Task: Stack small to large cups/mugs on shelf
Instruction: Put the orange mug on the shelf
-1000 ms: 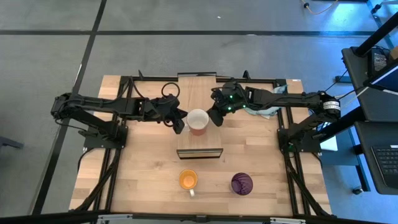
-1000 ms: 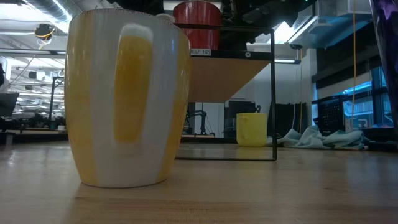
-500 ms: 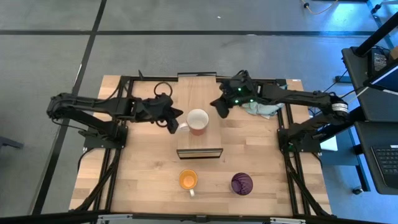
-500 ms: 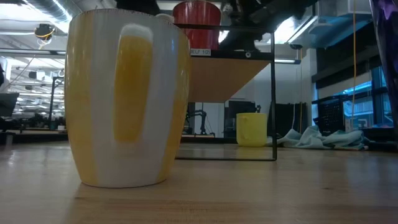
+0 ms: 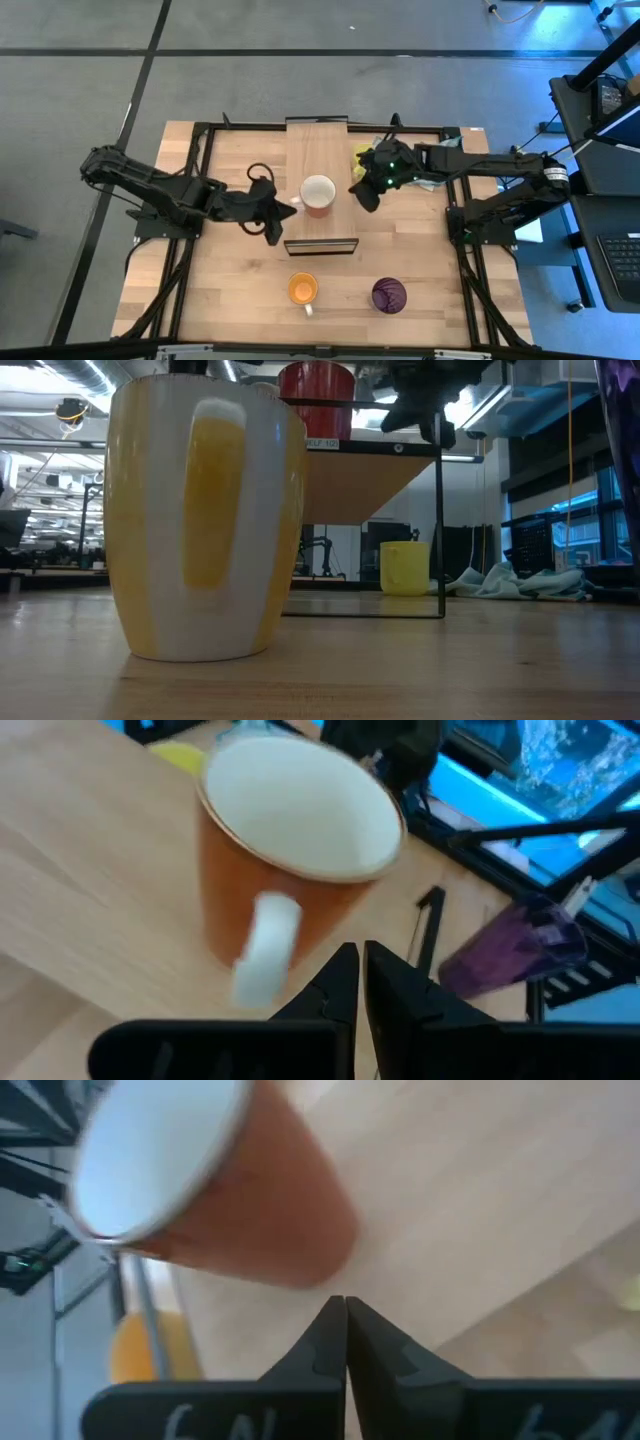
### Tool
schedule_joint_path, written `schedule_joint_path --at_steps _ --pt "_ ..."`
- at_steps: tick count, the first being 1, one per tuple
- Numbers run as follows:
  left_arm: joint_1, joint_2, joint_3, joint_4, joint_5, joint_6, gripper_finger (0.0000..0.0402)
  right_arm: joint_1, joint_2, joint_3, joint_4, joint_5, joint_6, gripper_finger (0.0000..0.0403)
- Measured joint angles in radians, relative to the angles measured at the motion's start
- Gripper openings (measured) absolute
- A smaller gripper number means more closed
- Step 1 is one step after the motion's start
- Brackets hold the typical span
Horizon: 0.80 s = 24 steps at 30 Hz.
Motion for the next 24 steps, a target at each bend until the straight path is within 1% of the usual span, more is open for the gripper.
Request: schedule_joint_path --at_steps 4,9,16,24 --pt "-0.007 0.038 0.0 0.036 -0.002 -0.004 0.0014 0.048 0.006 0.0 0.043 0.0 0.042 0.0006" --pt "0.002 0.082 0.0 0.093 0.006 0.001 0.0014 0.082 0.019 0.0 0.107 -0.001 0.08 0.0006" --pt "0.039 0.118 -0.001 0.128 0.014 0.017 0.0014 0.113 0.054 0.0 0.161 -0.003 0.095 0.0006" --pt "0.084 0.122 0.0 0.165 0.056 0.052 0.0014 0.116 0.069 0.0 0.189 -0.003 0.105 0.0006"
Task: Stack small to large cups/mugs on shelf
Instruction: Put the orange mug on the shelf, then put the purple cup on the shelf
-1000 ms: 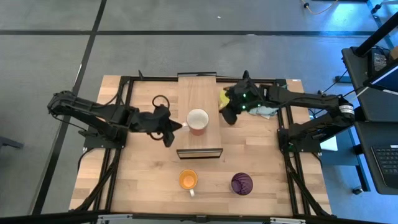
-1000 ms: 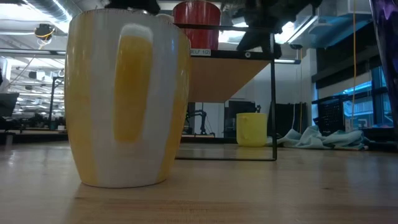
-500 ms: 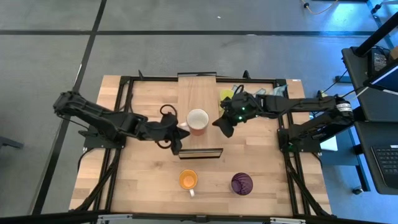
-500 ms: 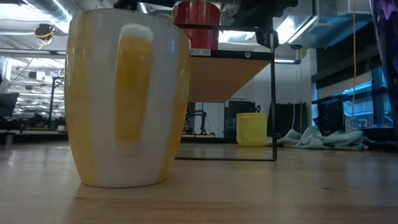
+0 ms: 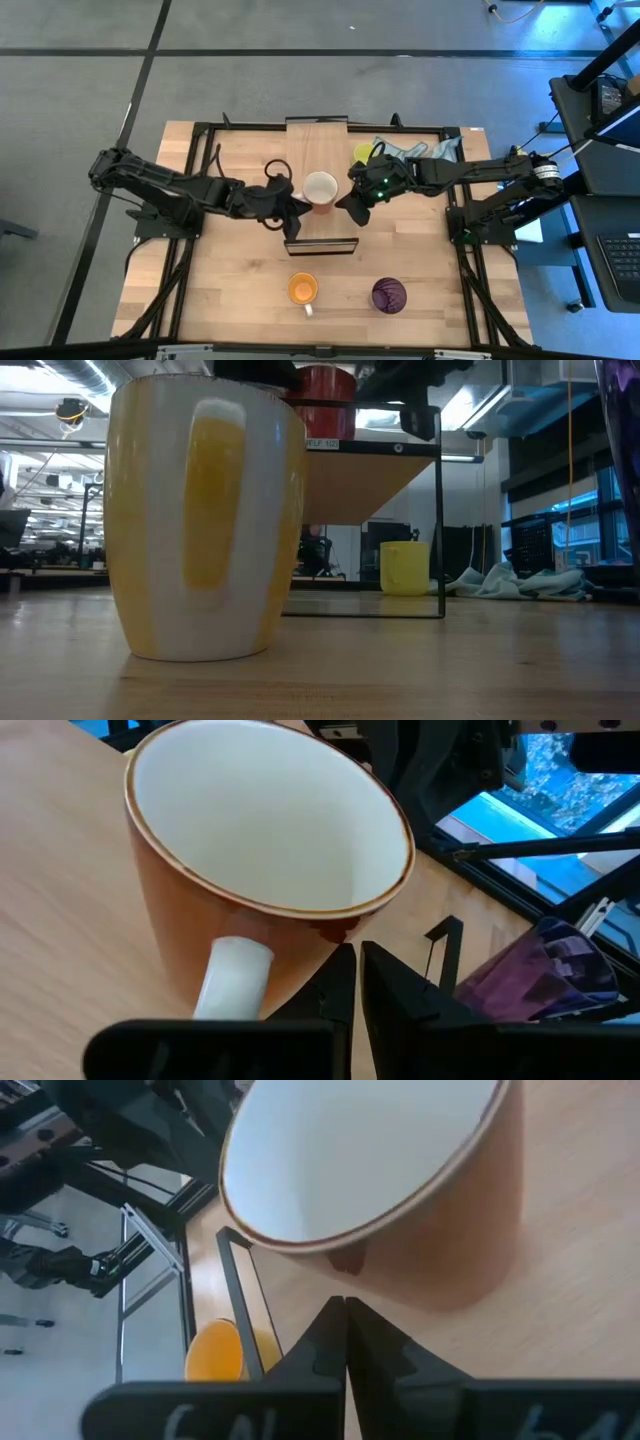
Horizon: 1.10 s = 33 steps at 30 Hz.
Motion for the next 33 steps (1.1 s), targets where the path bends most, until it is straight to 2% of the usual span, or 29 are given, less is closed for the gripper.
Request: schedule_joint_path --at_steps 13,18,23,29,33 --pt "0.034 0.0 0.0 0.004 0.052 0.026 0.0014 -0.022 0.0 0.0 0.019 0.01 -0.022 0.0006" --pt "0.004 0.0 0.0 0.004 0.057 0.008 0.0014 -0.022 -0.001 0.0 -0.037 -0.042 -0.024 0.0006" --pt "-0.049 -0.002 0.0 0.005 0.091 0.007 0.0014 -0.024 -0.013 0.0 -0.122 -0.042 -0.044 0.0008" --pt "-0.095 -0.002 0.0 0.004 0.067 0.006 0.0014 -0.028 -0.143 0.0 -0.329 -0.042 -0.046 0.0043" --pt "-0.102 -0.002 0.0 -0.016 0.06 0.006 0.0014 0.019 -0.278 0.0 -0.514 -0.005 0.059 0.0068"
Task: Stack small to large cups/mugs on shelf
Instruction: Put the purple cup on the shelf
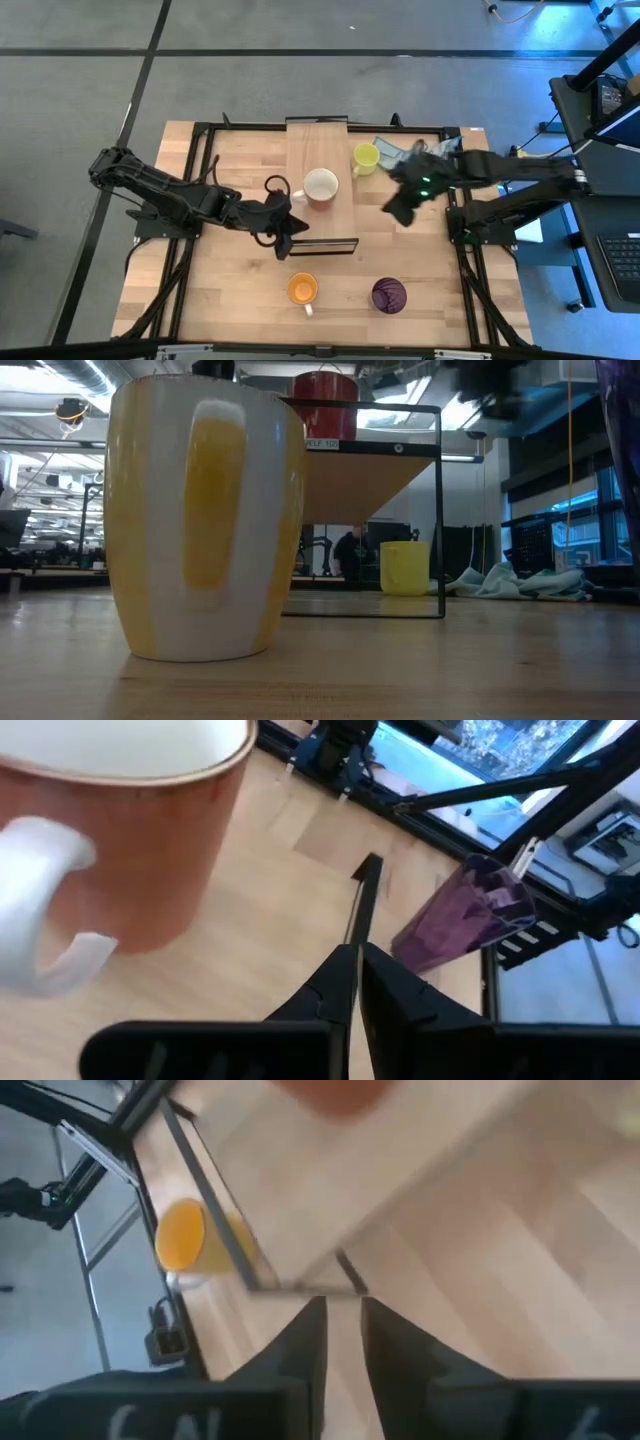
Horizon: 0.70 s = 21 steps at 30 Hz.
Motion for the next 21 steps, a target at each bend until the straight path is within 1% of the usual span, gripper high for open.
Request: schedule_joint_path --at_steps 4,8,14,17,21 --pt "0.001 -0.01 0.0 -0.084 -0.013 0.0 0.0014 0.126 -0.095 0.0 -0.142 0.098 0.203 0.0073" --pt "0.001 -0.039 0.0 -0.163 -0.041 0.015 0.0014 0.3 -0.106 0.0 -0.219 0.186 0.425 0.0071" --pt "0.0 -0.122 0.0 -0.232 -0.071 0.039 0.0014 0.524 -0.031 0.0 -0.229 0.291 0.717 0.0071" --pt "0.0 -0.171 0.0 -0.263 -0.09 0.054 0.0014 0.598 0.022 0.0 -0.201 0.321 0.823 0.0071" --pt "0.0 -0.234 0.0 -0.315 -0.101 0.076 0.0014 0.668 0.107 0.02 -0.197 0.323 0.917 0.0071"
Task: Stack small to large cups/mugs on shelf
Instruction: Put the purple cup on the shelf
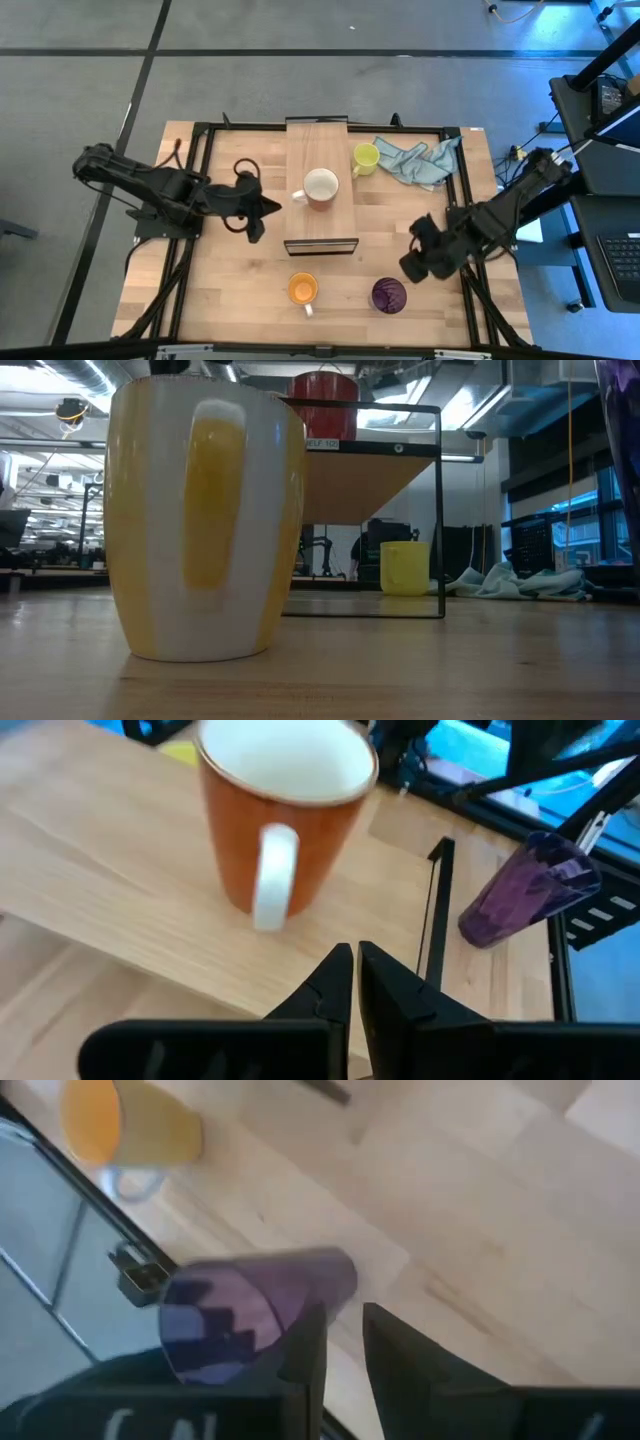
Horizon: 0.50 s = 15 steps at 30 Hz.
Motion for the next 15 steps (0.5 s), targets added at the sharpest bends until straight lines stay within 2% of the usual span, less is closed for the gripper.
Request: schedule_joint_path --at_steps 4,15 --pt "0.0 -0.052 0.0 -0.056 -0.013 0.005 0.0014 0.034 0.087 0.053 -0.069 0.0 0.051 0.0071" --pt "0.001 -0.129 0.0 -0.171 -0.039 0.005 0.0014 0.047 0.214 0.154 -0.062 -0.013 0.139 0.0089"
